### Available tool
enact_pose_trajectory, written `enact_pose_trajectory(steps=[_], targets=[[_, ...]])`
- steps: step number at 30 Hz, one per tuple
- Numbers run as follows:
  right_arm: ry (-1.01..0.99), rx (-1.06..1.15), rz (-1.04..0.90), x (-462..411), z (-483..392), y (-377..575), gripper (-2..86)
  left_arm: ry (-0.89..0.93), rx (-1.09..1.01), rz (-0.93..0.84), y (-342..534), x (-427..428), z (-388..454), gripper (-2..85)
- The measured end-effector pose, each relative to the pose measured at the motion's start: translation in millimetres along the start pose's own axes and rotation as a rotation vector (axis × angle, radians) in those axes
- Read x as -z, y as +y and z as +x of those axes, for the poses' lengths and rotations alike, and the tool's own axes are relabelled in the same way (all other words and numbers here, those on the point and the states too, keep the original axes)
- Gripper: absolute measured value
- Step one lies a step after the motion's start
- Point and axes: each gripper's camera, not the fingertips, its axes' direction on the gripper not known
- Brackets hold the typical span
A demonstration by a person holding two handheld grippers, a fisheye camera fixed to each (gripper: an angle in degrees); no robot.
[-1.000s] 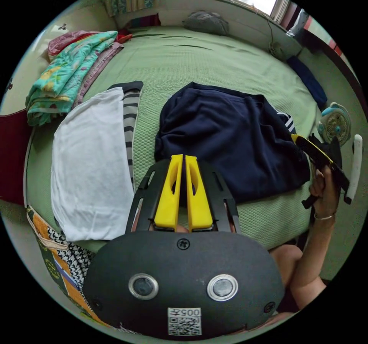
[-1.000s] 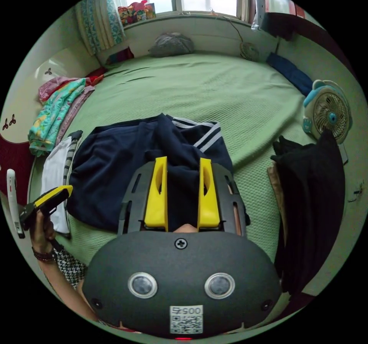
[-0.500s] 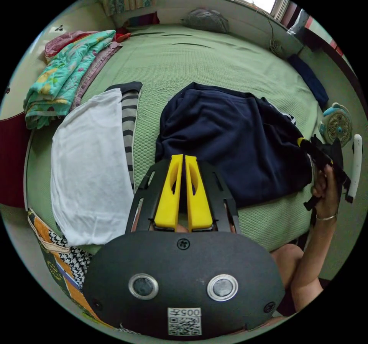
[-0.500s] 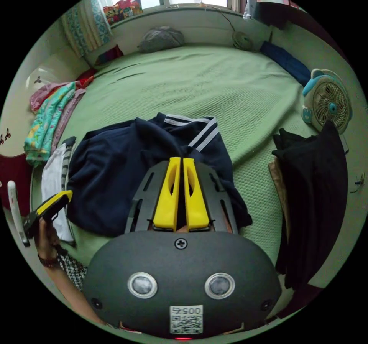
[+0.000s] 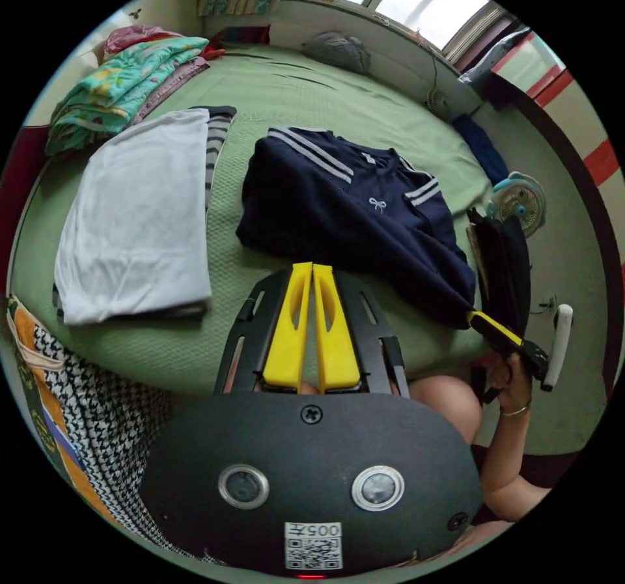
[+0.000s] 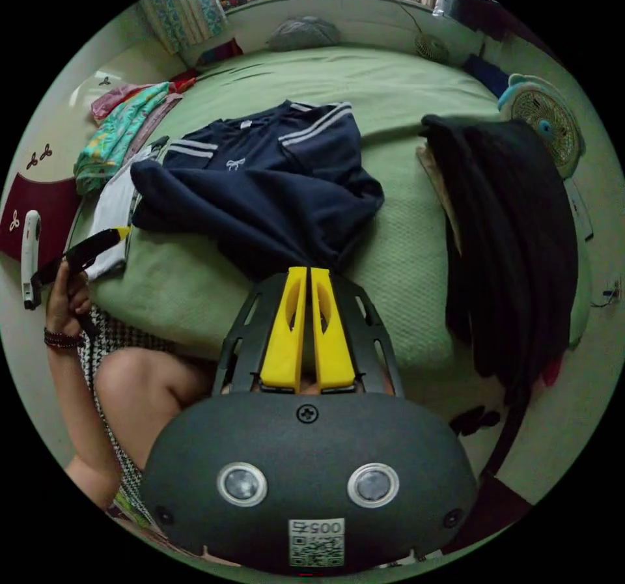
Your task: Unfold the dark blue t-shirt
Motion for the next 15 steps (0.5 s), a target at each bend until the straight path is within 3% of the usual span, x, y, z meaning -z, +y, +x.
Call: enact_pose_trajectory(steps=[9,15], targets=[[0.025,-0.04,0.081,47,22,79,-1.7,-0.059,0.008,-0.094,99,29,-9,1.0],[0.052,-0.064,0.085,59,34,112,-1.7,-0.124,-0.007,-0.027,148,51,1,2.4]])
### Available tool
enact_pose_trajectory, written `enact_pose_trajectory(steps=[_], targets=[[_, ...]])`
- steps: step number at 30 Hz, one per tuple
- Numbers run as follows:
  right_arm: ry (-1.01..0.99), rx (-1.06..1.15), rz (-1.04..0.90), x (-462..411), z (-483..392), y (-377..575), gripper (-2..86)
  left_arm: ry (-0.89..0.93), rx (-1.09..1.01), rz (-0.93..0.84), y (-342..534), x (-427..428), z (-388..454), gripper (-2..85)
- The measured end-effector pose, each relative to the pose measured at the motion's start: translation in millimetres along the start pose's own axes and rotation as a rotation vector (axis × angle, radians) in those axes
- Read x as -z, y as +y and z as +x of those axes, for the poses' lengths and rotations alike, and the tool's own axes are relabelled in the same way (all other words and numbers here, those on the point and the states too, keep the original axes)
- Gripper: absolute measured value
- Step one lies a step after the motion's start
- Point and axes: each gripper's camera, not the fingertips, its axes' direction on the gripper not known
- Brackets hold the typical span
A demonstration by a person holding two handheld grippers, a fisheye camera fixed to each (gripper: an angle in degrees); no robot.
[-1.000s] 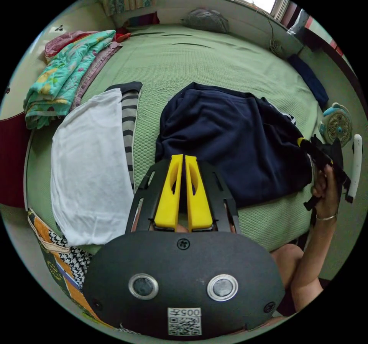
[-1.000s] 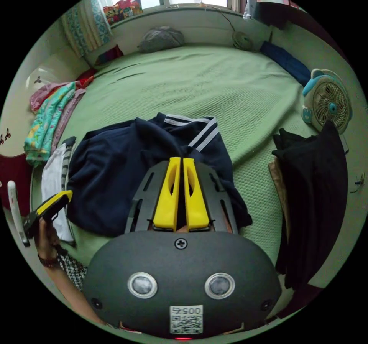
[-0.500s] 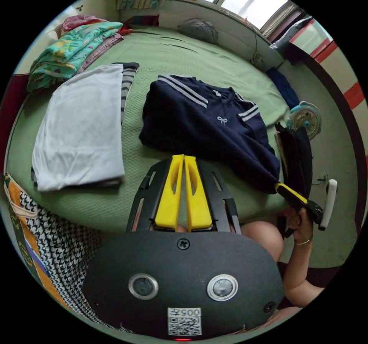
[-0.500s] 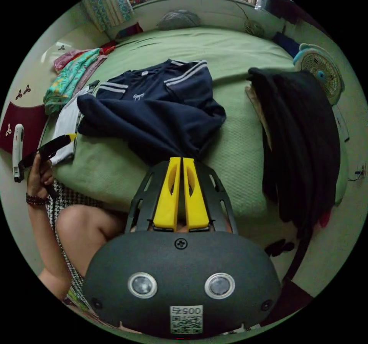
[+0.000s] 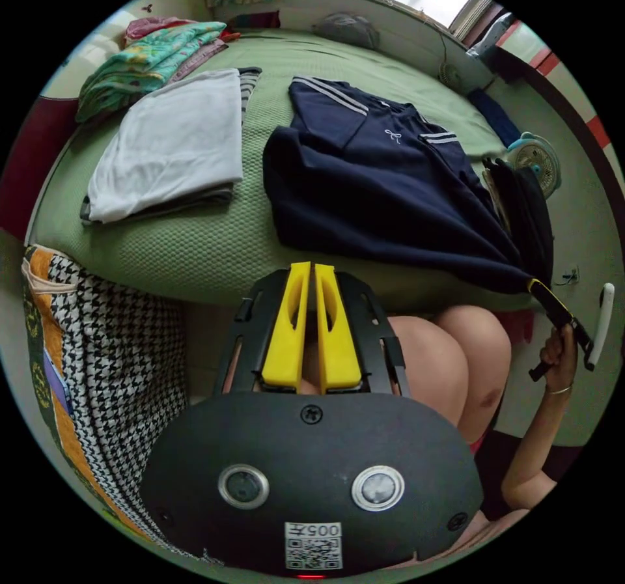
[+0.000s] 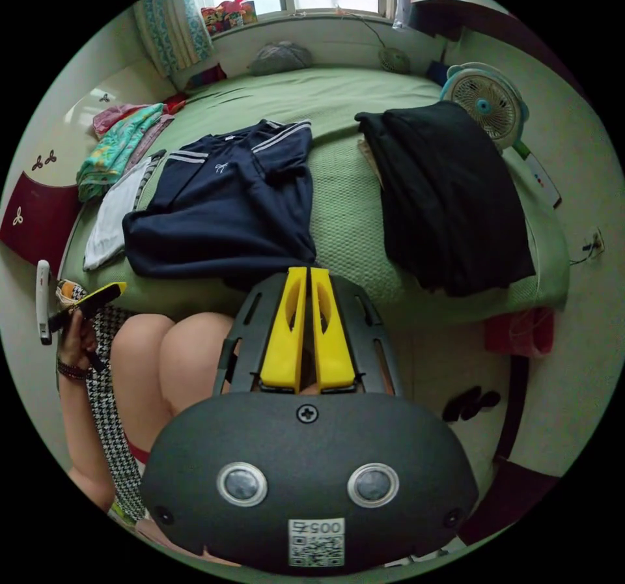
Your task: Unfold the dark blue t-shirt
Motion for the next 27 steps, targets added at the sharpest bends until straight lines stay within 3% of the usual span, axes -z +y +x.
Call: enact_pose_trajectory(steps=[18,27], targets=[[0.073,-0.049,-0.046,-15,4,46,-1.6,0.016,0.0,0.022,68,29,-26,13.6],[0.06,-0.088,-0.084,-37,11,49,-1.6,0.019,-0.017,0.034,66,14,-18,14.4]])
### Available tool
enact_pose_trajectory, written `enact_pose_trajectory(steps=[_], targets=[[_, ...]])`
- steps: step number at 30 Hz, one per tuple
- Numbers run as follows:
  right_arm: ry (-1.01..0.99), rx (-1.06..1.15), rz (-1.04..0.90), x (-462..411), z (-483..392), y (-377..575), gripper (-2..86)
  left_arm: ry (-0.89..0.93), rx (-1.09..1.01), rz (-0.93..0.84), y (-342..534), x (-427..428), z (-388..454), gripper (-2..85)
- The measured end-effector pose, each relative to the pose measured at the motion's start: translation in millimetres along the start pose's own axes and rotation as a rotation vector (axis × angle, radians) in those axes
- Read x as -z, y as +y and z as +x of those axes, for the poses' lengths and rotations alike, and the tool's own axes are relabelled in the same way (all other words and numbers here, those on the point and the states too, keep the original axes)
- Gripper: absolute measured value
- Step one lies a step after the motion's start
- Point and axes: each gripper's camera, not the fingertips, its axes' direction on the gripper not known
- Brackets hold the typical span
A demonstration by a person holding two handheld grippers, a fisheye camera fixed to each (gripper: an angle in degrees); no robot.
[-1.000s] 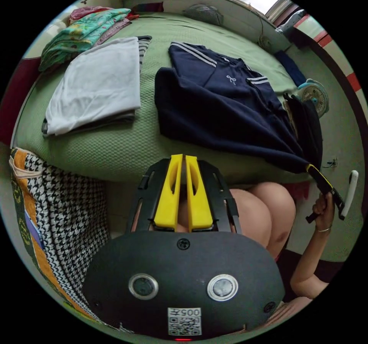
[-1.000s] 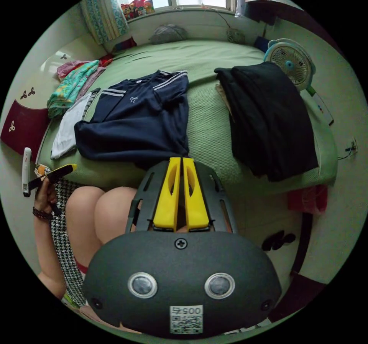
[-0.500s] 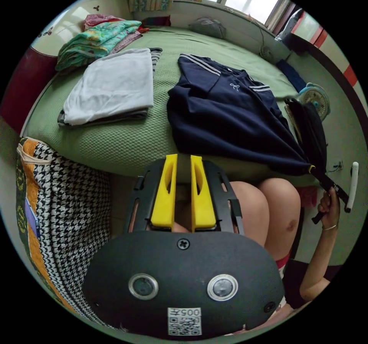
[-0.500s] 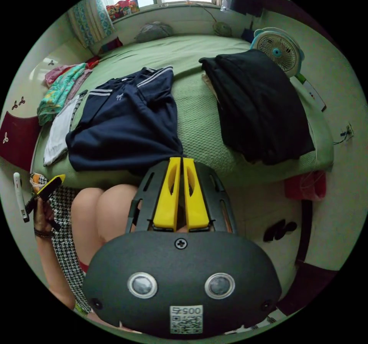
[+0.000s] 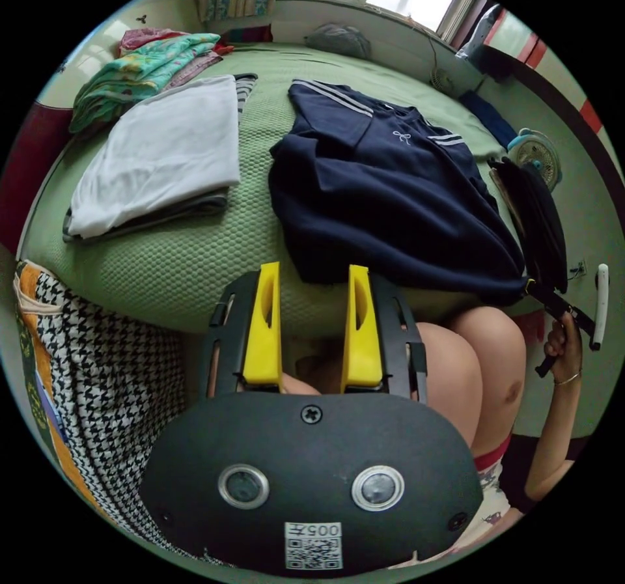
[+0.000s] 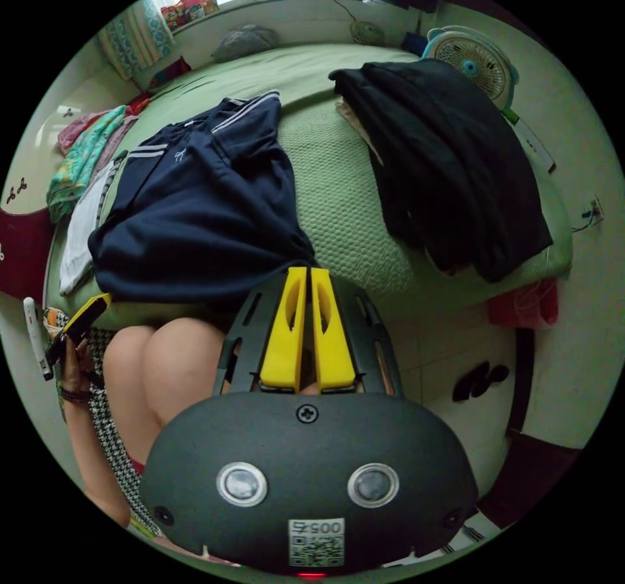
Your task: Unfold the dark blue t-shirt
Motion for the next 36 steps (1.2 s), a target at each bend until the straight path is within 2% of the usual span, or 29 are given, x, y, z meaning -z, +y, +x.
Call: enact_pose_trajectory(steps=[4,12,21,26,30,33,36], targets=[[0.021,0.016,-0.005,-7,-9,0,-1.6,-0.032,0.021,0.026,6,3,4,12.9],[0.107,0.077,0.014,-3,-23,13,-1.7,-0.028,-0.041,0.064,16,22,25,4.4],[-0.022,0.134,0.129,65,-5,20,-1.7,0.065,-0.068,0.042,1,106,25,2.6],[-0.066,0.153,0.211,93,-1,27,-1.6,-0.042,-0.059,0.038,4,128,25,1.4],[-0.045,0.158,0.165,75,-3,38,-1.6,-0.164,-0.031,-0.029,16,104,25,-0.3],[0.006,0.155,0.073,45,-4,45,-1.6,-0.155,-0.014,-0.143,22,70,21,-0.5],[0.143,0.151,-0.024,15,-4,50,-1.5,-0.127,-0.001,-0.183,25,47,20,-0.6]])
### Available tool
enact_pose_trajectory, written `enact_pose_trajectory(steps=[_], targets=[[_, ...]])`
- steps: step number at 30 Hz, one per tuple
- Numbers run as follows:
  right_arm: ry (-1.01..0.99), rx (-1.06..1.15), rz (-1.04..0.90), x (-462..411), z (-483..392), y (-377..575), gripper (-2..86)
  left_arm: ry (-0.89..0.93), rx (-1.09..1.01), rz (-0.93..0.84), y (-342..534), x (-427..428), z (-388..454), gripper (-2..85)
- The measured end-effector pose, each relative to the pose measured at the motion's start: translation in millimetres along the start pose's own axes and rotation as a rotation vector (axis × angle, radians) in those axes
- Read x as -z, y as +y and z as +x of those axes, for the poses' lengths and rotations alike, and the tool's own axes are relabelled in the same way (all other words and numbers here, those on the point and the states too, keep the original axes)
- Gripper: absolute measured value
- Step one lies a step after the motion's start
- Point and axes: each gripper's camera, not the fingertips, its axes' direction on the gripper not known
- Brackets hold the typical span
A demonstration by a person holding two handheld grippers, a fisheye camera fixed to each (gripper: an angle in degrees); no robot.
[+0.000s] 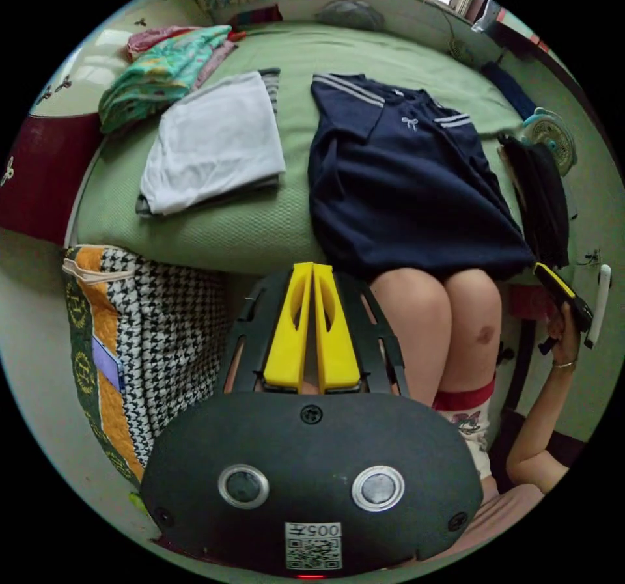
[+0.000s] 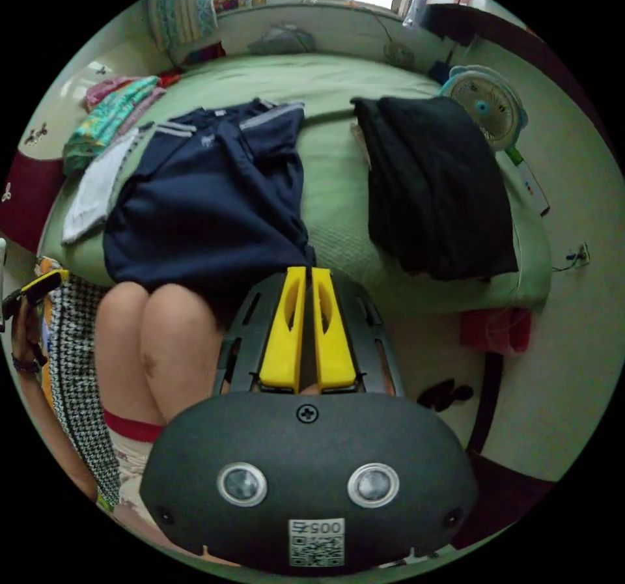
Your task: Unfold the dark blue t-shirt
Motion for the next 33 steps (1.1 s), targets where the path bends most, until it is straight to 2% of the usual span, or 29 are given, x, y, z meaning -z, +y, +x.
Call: enact_pose_trajectory(steps=[3,9,14,17,21,22,23,25,29,33], targets=[[0.053,0.001,-0.042,-14,1,3,-1.4,0.008,-0.005,-0.006,-7,-12,4,-0.6],[-0.11,-0.069,0.072,-7,11,-11,-1.3,0.019,-0.054,0.113,-35,-17,21,0.4],[-0.193,-0.01,0.141,-15,-8,-37,-1.0,0.035,-0.127,0.122,-68,-38,41,4.1],[-0.222,0.063,0.104,-34,-29,-50,-1.0,0.038,-0.156,0.085,-85,-64,53,4.4],[-0.282,0.039,-0.008,-76,-38,-49,-1.2,-0.053,-0.146,-0.038,-92,-115,52,3.3],[-0.298,0.041,0.062,-76,-36,-42,-1.2,-0.043,-0.154,-0.011,-90,-118,51,3.1],[-0.304,0.043,0.072,-78,-36,-39,-1.2,-0.017,-0.17,0.067,-82,-119,47,2.6],[-0.333,0.035,0.069,-84,-36,-33,-1.3,0.024,-0.165,0.105,-77,-124,39,1.8],[-0.251,0.128,0.062,-86,-51,-33,-1.3,0.101,-0.14,0.091,-82,-133,29,0.9],[-0.182,0.124,0.05,-89,-66,-34,-1.0,0.033,-0.166,0.061,-91,-141,37,0.8]])
